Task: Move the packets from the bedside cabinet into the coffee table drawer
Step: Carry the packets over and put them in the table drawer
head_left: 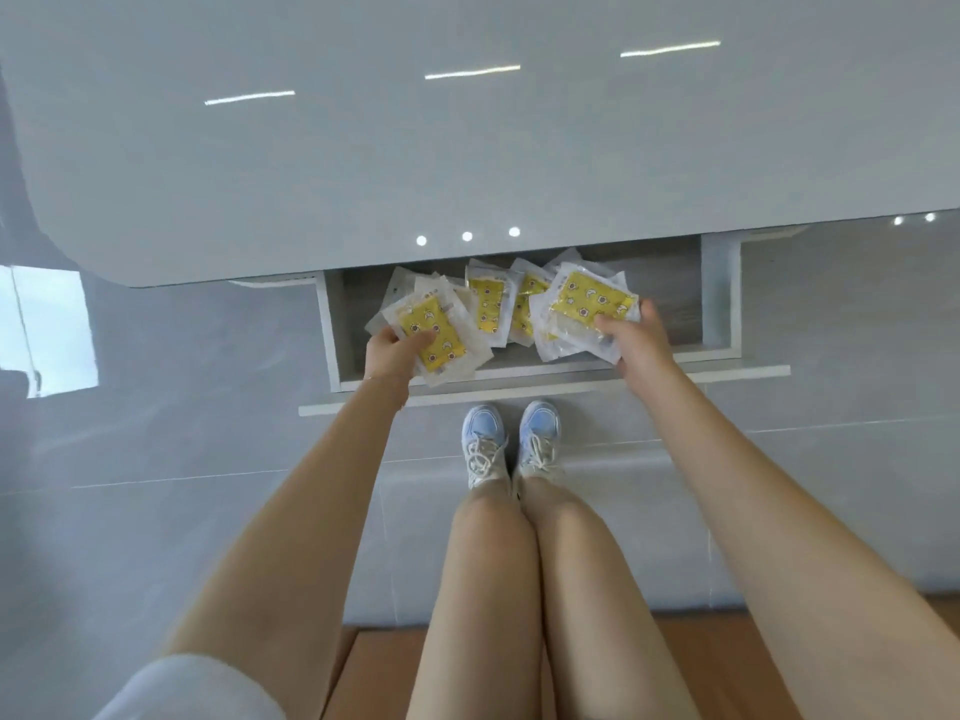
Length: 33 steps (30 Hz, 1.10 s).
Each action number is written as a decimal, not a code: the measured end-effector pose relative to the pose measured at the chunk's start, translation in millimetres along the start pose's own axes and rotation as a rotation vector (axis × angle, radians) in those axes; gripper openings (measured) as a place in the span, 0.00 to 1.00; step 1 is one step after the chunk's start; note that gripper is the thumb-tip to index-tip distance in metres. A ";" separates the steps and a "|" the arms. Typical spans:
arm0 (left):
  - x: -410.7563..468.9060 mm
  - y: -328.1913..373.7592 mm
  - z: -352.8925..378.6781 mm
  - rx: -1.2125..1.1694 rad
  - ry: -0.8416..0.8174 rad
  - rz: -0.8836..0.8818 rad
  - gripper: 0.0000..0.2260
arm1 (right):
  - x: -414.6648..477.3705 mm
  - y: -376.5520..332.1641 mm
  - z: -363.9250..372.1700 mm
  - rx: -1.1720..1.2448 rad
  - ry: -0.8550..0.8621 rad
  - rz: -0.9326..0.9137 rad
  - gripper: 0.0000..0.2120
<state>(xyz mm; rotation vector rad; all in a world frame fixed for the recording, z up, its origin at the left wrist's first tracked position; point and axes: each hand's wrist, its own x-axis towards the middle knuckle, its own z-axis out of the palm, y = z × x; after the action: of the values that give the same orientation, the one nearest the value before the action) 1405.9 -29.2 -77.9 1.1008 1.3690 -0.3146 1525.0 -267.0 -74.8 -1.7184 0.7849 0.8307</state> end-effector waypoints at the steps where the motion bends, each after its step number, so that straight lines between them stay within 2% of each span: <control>1: 16.9 -3.4 3.9 0.032 0.019 0.006 0.08 | 16.1 5.0 7.4 -0.007 0.005 0.006 0.13; 4: 55.8 -7.4 17.7 0.056 0.010 0.011 0.09 | 54.2 19.3 22.5 -0.009 0.009 0.021 0.14; 9: 89.3 -14.0 36.2 0.117 -0.001 0.054 0.14 | 91.4 33.1 34.9 0.006 0.009 0.012 0.11; 13: 90.4 -18.0 42.6 0.167 0.011 0.105 0.11 | 98.8 36.6 37.3 -0.044 0.019 0.032 0.10; 16: 70.5 -14.4 41.6 0.342 0.033 0.184 0.16 | 81.2 30.2 35.5 -0.138 0.011 0.035 0.17; 18: 49.0 -10.4 35.1 0.386 0.047 0.228 0.23 | 53.1 17.8 31.1 -0.273 -0.028 -0.016 0.27; 20: 19.2 -3.2 24.5 0.409 0.056 0.276 0.26 | 17.6 3.7 23.8 -0.411 -0.022 -0.094 0.32; 23: -38.3 10.6 6.1 0.542 0.091 0.376 0.26 | -40.7 -19.3 11.4 -0.541 -0.020 -0.234 0.31; 27: -126.3 27.4 -19.2 0.852 0.179 0.509 0.26 | -125.3 -51.3 0.9 -0.761 -0.049 -0.403 0.31; 30: -184.9 35.1 -34.7 1.050 0.224 0.535 0.28 | -177.7 -73.9 -6.8 -1.072 -0.069 -0.605 0.34; 33: -229.0 36.3 -46.2 1.177 0.261 0.581 0.31 | -220.4 -89.7 -13.5 -1.502 -0.127 -0.752 0.36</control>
<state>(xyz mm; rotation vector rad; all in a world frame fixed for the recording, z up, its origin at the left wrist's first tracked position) 1347.4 -67.5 148.0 2.5124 0.9531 -0.5785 1480.0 -232.0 156.6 -2.8485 -0.8775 0.9945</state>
